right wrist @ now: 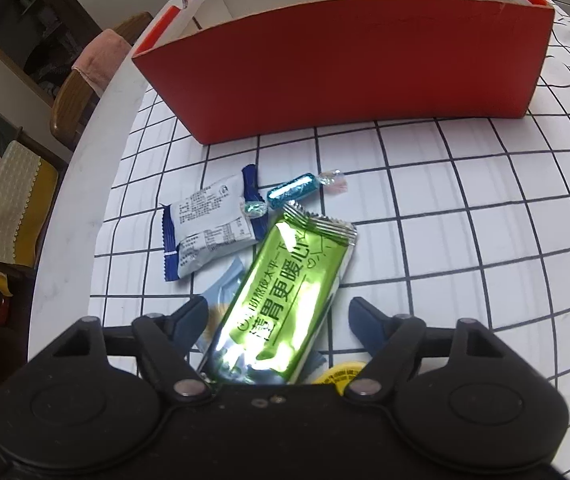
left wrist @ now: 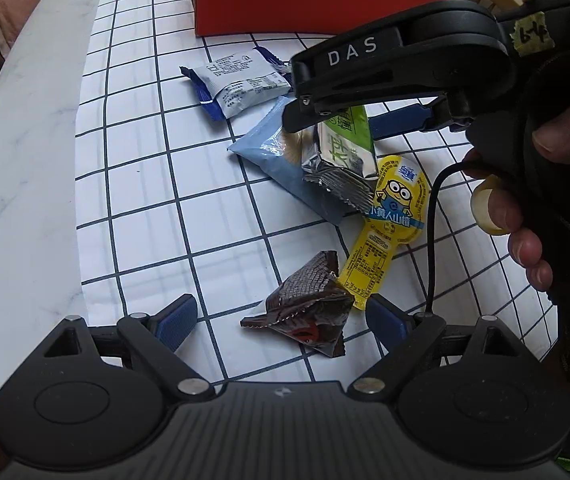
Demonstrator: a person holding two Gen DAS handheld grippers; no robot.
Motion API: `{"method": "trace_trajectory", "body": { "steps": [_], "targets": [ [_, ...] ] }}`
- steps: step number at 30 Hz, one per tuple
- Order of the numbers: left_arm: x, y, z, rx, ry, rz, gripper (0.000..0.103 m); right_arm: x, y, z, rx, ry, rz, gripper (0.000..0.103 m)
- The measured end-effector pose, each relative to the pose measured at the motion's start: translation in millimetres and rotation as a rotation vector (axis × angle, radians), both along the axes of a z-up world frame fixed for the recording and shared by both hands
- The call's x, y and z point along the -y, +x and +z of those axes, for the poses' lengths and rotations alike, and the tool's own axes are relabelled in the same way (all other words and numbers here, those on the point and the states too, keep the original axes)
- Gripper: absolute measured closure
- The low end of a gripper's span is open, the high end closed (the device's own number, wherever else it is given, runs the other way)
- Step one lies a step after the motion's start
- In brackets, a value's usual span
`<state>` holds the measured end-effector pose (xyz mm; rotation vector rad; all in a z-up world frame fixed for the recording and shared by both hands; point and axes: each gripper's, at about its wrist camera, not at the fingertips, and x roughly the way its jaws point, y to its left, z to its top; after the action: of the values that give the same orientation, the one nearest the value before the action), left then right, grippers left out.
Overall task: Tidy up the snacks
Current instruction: 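Grasp brown chocolate packet with left tool while right tool grasps green bar packet, then carry brown packet with left tool while right tool carries green bar packet to box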
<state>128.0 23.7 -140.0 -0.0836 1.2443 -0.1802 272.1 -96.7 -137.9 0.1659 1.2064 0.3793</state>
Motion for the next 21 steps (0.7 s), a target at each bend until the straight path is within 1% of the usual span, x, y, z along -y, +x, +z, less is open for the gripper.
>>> {"method": "trace_trajectory", "body": {
  "steps": [1,2,5,6,8,9,12,15,21],
  "targets": [
    [-0.3,0.0,0.3,0.002,-0.004,0.002,0.012,0.0,0.0,0.3,0.002,-0.002,-0.003,0.033],
    [-0.5,0.3,0.6,0.004,-0.007,0.004,0.015,-0.6,0.7,0.2,0.003,-0.003,-0.005,0.038],
    [-0.5,1.0,0.3,0.001,-0.009,0.006,0.029,-0.2,1.5,-0.2,0.001,0.013,-0.004,0.046],
    [-0.4,1.3,-0.9,-0.006,-0.011,0.009,0.034,-0.1,1.2,0.2,0.002,0.015,-0.004,0.048],
    [-0.2,1.0,-1.6,-0.008,-0.016,0.014,0.038,-0.9,-0.2,1.5,0.016,0.002,0.003,0.052],
    [-0.4,1.0,-1.4,-0.006,-0.020,0.014,0.043,-0.9,-0.6,1.7,0.020,-0.001,0.007,0.052],
    [-0.2,1.3,-1.0,-0.003,-0.010,0.020,0.054,2.3,-1.2,2.7,0.026,-0.002,0.004,0.056],
    [-3.0,2.1,-0.6,-0.003,-0.019,0.034,0.057,5.8,-2.7,3.1,0.030,-0.002,0.001,0.058],
    [-10.4,4.1,1.4,-0.005,-0.030,0.089,0.057,14.2,-8.1,6.2,0.035,0.008,-0.003,0.061]
  ]
}}
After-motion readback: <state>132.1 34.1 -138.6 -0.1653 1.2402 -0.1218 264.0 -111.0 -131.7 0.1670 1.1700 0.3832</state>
